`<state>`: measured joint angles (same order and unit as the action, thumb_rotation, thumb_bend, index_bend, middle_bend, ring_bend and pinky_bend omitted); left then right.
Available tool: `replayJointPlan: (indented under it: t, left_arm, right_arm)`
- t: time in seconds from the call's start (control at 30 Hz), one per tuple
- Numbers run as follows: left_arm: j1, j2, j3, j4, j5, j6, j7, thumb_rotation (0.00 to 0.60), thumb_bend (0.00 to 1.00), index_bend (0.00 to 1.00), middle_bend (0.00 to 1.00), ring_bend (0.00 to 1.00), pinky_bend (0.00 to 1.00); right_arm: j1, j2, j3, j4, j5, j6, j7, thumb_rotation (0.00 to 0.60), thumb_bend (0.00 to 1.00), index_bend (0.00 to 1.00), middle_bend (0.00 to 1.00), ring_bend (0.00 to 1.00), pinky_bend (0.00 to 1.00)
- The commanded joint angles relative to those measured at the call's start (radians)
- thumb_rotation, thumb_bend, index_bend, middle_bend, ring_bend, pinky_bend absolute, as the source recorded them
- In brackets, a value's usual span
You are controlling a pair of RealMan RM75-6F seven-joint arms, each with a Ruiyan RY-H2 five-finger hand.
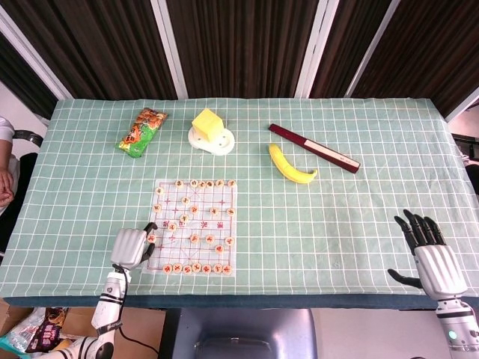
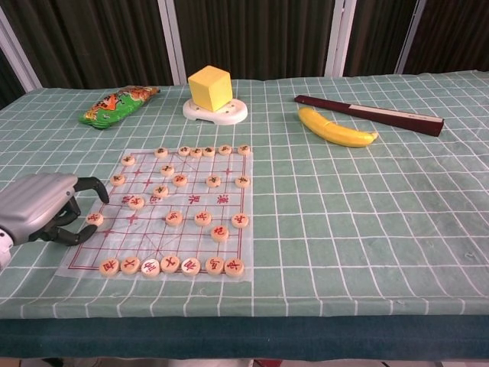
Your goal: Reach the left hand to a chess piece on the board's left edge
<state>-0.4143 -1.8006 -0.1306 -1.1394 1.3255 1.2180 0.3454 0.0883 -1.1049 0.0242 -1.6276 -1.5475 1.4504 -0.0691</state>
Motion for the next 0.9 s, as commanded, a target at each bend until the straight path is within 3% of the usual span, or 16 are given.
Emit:
replayJointPlan:
  t: [0.03, 0.57, 0.9]
  left_arm:
    - [-0.001, 0.001, -0.001, 0.000, -0.003, -0.003, 0.001, 0.600, 0.35, 0.39, 1.00, 1.00, 1.00]
    - [-0.001, 0.020, 0.002, -0.025, -0.039, -0.028, 0.035, 0.600, 0.33, 0.42, 1.00, 1.00, 1.00]
    - [-0.003, 0.017, -0.001, -0.020, -0.037, -0.019, 0.022, 0.599, 0.33, 0.51, 1.00, 1.00, 1.00]
  right_arm:
    - [0.000, -0.001, 0.001, 0.000, 0.001, 0.000, -0.001, 0.600, 0.22, 0.00, 0.00, 0.00, 0.00]
    - [0.000, -0.005, 0.001, 0.000, 0.001, 0.002, -0.005, 0.600, 0.22, 0.00, 0.00, 0.00, 0.00]
    - [0.001, -0.005, 0.000, 0.001, 0.000, 0.000, -0.005, 0.600, 0.22, 0.00, 0.00, 0.00, 0.00]
